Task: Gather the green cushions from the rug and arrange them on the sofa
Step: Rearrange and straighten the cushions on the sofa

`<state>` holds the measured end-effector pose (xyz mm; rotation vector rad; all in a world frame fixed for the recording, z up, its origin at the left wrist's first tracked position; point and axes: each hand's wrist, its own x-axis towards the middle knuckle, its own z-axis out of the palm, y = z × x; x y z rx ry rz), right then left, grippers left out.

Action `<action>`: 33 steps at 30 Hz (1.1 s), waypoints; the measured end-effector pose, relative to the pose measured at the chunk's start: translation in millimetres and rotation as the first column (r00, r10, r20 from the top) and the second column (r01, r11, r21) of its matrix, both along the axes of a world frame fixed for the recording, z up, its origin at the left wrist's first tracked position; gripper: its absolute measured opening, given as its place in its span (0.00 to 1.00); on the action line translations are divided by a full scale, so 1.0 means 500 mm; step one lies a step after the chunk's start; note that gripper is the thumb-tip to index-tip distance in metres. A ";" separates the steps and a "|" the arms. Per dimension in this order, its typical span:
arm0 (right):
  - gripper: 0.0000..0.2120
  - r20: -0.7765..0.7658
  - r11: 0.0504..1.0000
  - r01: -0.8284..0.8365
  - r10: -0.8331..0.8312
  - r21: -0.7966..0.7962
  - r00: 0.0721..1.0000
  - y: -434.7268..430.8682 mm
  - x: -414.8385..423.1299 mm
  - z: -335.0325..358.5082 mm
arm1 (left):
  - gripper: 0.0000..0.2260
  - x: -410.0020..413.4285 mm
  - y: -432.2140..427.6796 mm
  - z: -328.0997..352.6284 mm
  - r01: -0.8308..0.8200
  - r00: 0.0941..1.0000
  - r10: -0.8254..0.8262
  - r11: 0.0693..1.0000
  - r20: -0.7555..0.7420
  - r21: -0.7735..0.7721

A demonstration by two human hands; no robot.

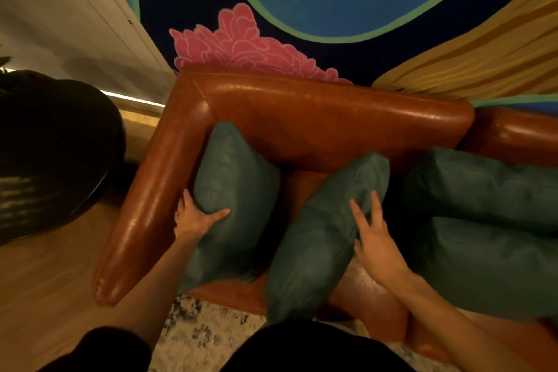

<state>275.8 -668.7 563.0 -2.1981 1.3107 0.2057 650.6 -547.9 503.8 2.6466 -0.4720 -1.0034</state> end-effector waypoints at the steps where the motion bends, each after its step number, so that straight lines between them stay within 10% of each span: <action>1: 0.45 -0.085 0.992 -0.120 0.117 -0.027 0.989 0.004 0.001 0.005 | 0.63 0.001 -0.005 -0.009 -0.013 0.999 0.013 1.000 -0.052 0.010; 6: 0.50 -0.335 0.781 -0.545 0.448 -0.304 0.829 -0.031 0.024 -0.026 | 0.61 0.012 -0.012 -0.005 0.018 0.993 -0.016 1.000 -0.116 0.014; 10: 0.38 -0.483 0.594 -0.783 0.640 -0.182 0.598 -0.077 0.086 -0.049 | 0.66 0.023 0.002 -0.029 0.020 0.992 -0.016 0.999 -0.123 0.031; 21: 0.28 -0.548 0.451 -0.892 0.739 -0.028 0.391 -0.089 0.177 -0.068 | 0.66 -0.058 0.001 -0.018 0.232 0.972 -0.227 0.968 -0.059 0.099; 33: 0.26 -0.383 0.640 -0.764 0.690 -0.074 0.615 -0.044 0.079 -0.090 | 0.47 -0.056 -0.034 0.036 0.340 0.933 -0.320 0.933 0.163 -0.118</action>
